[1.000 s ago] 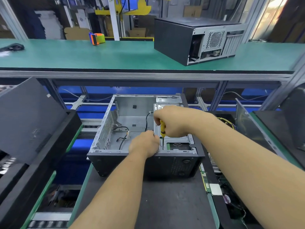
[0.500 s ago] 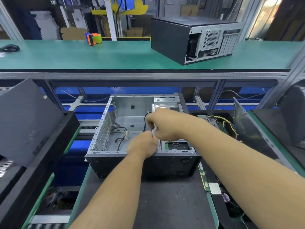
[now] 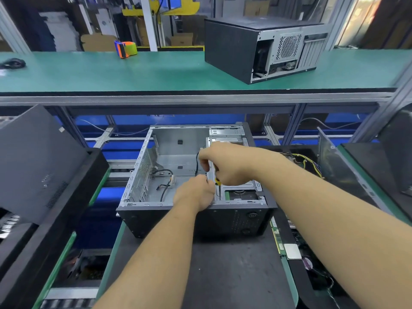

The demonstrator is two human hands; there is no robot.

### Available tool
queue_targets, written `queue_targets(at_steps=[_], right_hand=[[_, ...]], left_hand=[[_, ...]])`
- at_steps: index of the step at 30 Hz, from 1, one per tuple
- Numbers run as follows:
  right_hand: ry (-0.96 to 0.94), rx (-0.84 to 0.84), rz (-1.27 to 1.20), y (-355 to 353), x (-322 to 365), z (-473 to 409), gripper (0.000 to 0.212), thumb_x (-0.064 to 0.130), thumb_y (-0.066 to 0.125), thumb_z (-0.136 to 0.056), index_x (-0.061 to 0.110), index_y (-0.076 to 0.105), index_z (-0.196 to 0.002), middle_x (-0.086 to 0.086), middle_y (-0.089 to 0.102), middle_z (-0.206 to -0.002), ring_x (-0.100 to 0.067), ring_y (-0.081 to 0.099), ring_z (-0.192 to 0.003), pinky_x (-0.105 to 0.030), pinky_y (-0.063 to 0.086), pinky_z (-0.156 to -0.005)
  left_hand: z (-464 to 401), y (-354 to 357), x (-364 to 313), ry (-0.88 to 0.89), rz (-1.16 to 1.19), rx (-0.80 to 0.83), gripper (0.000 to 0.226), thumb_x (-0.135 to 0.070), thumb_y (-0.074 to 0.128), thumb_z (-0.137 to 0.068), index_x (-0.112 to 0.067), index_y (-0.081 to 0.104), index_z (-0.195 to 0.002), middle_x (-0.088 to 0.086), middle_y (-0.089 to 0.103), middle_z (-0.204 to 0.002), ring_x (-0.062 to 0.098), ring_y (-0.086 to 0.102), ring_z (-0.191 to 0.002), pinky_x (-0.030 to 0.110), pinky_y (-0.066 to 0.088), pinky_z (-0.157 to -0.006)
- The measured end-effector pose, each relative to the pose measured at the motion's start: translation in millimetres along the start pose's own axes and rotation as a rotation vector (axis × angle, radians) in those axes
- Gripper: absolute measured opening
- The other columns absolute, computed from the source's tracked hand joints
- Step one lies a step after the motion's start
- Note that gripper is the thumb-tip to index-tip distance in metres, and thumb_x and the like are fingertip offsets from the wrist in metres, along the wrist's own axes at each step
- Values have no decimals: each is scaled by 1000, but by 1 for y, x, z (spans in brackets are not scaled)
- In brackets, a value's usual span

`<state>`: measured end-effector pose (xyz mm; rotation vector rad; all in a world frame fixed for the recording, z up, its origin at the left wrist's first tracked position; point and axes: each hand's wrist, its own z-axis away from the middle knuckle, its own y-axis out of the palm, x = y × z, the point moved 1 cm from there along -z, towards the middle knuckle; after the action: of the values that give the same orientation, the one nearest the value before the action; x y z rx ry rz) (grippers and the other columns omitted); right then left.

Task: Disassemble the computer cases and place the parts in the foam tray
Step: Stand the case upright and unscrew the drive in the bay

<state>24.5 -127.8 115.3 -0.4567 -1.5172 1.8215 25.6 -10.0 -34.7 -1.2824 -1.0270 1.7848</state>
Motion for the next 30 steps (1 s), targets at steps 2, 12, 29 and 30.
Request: queue_targets(at_steps=[2,12,29,30], right_hand=[[60,-23,-36,1,-2,0,17,12,57,-90,22,49,-101,5,41,-93,-15,49,-76,-28,35,-60],[127,-139,51,3,-19,4,8,17,49,-98,15,57,-97,3,55,-82,-24,56,-84,-30,40,-58],[47,-237,-206,12,-25,8,14,12,51,-99,24,44,-103,13,44,-84,-8,49,-74,-24,33,-59],[37,-233,-220,11,-25,8,17,10,51,-98,24,44,-104,13,43,-84,-7,48,-74,-23,33,-59]], left_hand=[[-1,1,0,0,8,-9,29,-27,33,-98,-16,59,-104,5,65,-103,28,56,-85,38,41,-71],[1,5,1,4,-14,-72,25,-39,28,-102,-23,43,-91,1,61,-94,25,56,-82,38,39,-67],[-3,7,6,71,18,-57,44,-37,29,-106,-33,23,-149,11,67,-122,27,51,-89,41,40,-75],[-2,7,6,70,7,-63,43,-38,28,-106,-33,24,-149,11,67,-121,28,51,-88,41,40,-75]])
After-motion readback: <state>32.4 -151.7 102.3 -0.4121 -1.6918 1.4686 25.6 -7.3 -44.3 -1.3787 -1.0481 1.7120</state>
